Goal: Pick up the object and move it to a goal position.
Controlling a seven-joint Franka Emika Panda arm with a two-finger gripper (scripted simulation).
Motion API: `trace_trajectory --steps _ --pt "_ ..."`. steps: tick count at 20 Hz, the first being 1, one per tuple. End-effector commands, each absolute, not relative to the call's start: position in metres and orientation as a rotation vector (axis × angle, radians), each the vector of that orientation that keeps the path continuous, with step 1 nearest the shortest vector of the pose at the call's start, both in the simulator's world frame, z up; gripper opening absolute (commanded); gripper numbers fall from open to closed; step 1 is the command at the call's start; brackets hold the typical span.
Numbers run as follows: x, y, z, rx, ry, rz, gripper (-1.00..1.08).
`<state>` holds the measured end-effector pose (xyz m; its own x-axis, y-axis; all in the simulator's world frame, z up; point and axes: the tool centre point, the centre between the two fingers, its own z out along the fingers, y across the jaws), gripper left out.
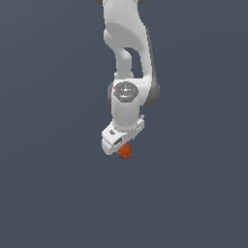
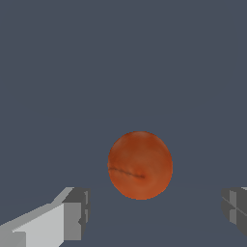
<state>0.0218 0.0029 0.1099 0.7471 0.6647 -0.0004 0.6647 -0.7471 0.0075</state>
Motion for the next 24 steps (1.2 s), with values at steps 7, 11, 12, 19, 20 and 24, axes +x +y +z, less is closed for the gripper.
trace_trajectory --steps 7,11,12,19,20,24 --pt "0.022 0.005 0.099 2.865 1.287 0.0 1.0" --pt "0.022 0.005 0.097 2.854 1.312 0.0 1.0" --pt "0.022 0.005 0.097 2.854 1.313 0.0 1.0" --pt "0.021 0.005 0.083 2.856 1.308 0.0 1.0" --pt "0.021 0.005 0.078 2.856 1.309 0.0 1.0" --pt "0.021 0.005 0.057 2.854 1.313 0.0 1.0"
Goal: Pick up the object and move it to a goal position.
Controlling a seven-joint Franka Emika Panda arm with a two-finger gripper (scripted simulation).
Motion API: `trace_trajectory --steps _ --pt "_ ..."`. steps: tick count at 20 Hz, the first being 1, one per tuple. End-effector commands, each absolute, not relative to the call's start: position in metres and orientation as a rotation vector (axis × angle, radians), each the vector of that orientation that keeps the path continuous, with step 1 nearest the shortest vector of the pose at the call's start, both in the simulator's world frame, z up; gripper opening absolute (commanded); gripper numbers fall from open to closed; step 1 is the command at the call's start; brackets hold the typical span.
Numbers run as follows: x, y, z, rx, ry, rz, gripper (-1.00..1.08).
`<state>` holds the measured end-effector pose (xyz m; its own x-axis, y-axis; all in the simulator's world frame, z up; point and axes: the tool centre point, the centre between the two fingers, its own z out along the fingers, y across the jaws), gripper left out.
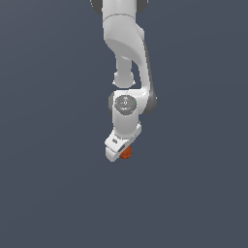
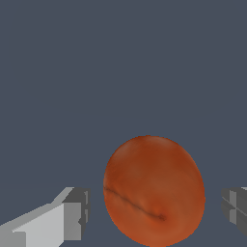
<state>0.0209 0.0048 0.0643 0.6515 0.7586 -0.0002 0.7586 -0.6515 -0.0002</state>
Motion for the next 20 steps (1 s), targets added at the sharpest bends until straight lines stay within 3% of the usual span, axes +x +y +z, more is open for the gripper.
trace_trajectory --steps 1,6,7,20 --pt "0.0206 0.0048 0.0532 -2.854 -1.313 0.0 1.0" --pt "0.0218 0.0049 0.0469 -2.854 -1.314 0.0 1.0" --pt "0.0218 0.0049 0.0469 -2.854 -1.314 0.0 -1.0" --pt "0.0227 0.001 0.0487 -2.855 -1.313 0.0 -1.0"
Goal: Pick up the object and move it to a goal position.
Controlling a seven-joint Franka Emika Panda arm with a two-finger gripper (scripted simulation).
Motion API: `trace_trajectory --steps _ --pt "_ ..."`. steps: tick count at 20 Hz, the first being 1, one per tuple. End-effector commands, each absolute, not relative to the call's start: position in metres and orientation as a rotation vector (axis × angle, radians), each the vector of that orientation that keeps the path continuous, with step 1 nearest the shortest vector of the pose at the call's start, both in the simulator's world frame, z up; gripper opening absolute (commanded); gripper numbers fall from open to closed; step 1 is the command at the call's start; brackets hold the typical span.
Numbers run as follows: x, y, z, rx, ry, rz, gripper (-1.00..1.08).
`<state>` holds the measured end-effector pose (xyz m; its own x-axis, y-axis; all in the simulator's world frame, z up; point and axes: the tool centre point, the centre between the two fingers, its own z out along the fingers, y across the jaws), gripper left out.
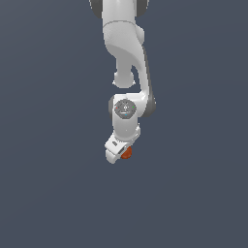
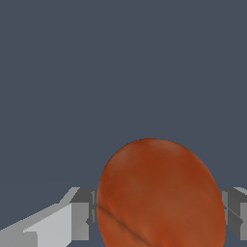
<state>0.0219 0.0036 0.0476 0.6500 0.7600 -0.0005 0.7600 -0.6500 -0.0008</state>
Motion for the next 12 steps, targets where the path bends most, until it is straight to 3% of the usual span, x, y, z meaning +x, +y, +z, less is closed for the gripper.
trace_trajectory --steps 1,12 --pt "0.023 -0.002 0.05 -2.855 -1.313 0.0 -1.0" --pt "0.041 -0.079 0.079 -2.854 -1.313 -0.001 -1.0"
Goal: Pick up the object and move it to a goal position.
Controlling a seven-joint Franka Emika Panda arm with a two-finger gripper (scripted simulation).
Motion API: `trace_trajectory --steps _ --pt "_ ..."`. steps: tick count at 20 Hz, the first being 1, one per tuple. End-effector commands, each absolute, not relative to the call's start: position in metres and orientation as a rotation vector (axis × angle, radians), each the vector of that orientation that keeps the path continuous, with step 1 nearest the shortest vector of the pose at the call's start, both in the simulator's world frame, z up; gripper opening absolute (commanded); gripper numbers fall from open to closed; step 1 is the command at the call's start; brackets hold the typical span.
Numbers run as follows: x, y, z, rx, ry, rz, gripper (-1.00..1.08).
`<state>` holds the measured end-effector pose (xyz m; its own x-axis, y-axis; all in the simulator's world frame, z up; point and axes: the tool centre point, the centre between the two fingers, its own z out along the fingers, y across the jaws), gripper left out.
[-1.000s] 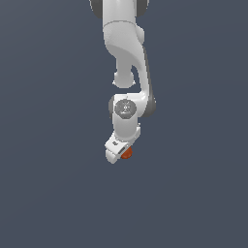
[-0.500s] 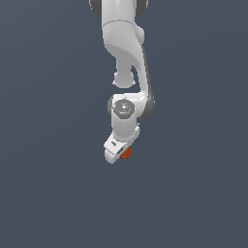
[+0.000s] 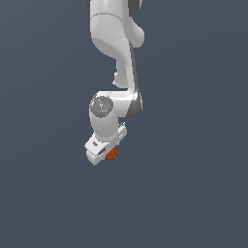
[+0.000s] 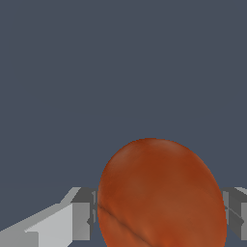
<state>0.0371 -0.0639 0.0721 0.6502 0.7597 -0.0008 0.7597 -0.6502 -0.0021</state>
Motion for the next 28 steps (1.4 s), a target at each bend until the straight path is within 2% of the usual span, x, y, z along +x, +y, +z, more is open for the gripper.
trace_trajectory --steps 1,8,13,20,28 --pt "0.043 -0.089 0.083 -2.854 -1.313 -0.001 -1.0" --pt "0.061 -0.158 0.109 -2.853 -1.313 -0.001 -1.0" --pt "0.071 -0.19 0.121 -2.853 -1.313 -0.001 -1.0" --pt "0.078 -0.212 0.129 -2.854 -1.314 0.0 -1.0" --pt "0.079 -0.214 0.129 -2.854 -1.314 0.0 -1.0"
